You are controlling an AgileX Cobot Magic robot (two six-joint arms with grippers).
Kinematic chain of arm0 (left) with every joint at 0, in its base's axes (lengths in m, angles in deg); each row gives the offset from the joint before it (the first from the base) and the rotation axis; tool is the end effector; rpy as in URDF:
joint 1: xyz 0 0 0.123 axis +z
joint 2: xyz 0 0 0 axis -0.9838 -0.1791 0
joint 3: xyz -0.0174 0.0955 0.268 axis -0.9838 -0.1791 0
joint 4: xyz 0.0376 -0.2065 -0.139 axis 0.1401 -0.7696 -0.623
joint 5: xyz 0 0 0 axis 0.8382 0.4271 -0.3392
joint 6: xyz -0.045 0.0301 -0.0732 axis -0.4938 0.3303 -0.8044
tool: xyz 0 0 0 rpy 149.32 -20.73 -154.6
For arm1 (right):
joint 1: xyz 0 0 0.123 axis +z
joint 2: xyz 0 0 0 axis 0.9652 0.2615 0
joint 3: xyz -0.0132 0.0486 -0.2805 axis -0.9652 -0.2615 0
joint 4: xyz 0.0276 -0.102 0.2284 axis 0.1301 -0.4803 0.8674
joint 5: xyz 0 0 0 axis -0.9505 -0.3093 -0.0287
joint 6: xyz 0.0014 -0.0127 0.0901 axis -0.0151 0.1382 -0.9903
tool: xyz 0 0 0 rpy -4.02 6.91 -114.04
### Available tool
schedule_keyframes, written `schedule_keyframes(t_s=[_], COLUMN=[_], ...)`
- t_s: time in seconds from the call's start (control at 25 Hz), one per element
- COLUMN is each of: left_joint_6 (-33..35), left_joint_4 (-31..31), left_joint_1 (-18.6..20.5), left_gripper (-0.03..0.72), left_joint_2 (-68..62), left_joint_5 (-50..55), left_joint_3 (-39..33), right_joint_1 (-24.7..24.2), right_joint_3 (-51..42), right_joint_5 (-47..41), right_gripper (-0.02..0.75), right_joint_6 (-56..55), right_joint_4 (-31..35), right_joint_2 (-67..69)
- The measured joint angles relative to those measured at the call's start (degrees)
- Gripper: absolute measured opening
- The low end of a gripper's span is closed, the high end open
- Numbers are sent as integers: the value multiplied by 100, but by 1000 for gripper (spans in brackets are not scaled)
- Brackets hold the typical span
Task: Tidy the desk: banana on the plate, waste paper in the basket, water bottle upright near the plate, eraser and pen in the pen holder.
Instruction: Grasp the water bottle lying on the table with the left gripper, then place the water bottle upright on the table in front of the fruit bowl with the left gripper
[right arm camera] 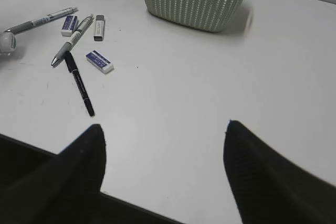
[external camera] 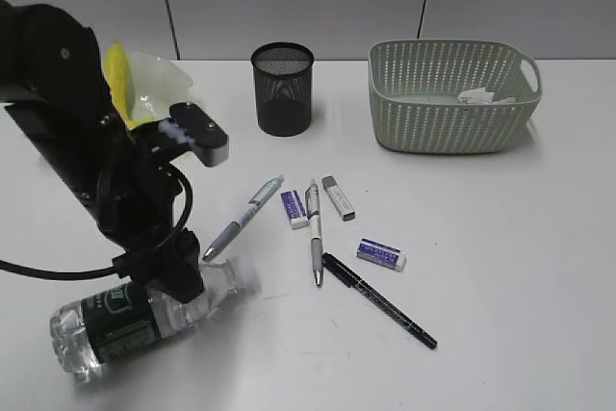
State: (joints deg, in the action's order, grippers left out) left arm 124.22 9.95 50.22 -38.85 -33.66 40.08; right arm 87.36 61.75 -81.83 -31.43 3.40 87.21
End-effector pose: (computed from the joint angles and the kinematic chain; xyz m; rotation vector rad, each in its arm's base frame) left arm 0.2674 -0.1716 0.1697 1.3887 2.6599 -0.3039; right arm -0.0088 0.0074 0.2821 -0.4062 1.9665 0.1617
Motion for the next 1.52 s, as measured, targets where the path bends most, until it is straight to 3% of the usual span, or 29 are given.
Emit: schedule_keyframes(t_s=[0.24,0.4,0.56,0.6,0.84,1.08,1.28,1.52], left_joint_6=[6,-70,-618,-694,-798,-818,-1005,-1067], left_joint_4=[53,423,851,879,649,258,157,-390], left_joint_1=[-204,-499,-640,-645,-651,-643,-339,564], left_gripper=[611,595,471,470,470,470,470,470], left_joint_2=[-417,-705,-798,-779,-450,669,1801,3256], left_joint_5=[-103,-355,-517,-524,-279,-56,-352,-2152], left_joint_3=[0,0,0,0,0,0,-162,-1352], right_joint_1=[0,0,0,0,0,0,0,0], right_joint_3=[0,0,0,0,0,0,0,0], right_joint_5=[0,0,0,0,0,0,0,0], right_gripper=[552,552,552,552,552,552,552,552], right_joint_6=[-6,-12,-17,-17,-22,-31,-31,-31], right_joint_4=[0,-4,-11,-11,-17,-17,-20,-20], right_joint_2=[0,0,0,0,0,0,0,0])
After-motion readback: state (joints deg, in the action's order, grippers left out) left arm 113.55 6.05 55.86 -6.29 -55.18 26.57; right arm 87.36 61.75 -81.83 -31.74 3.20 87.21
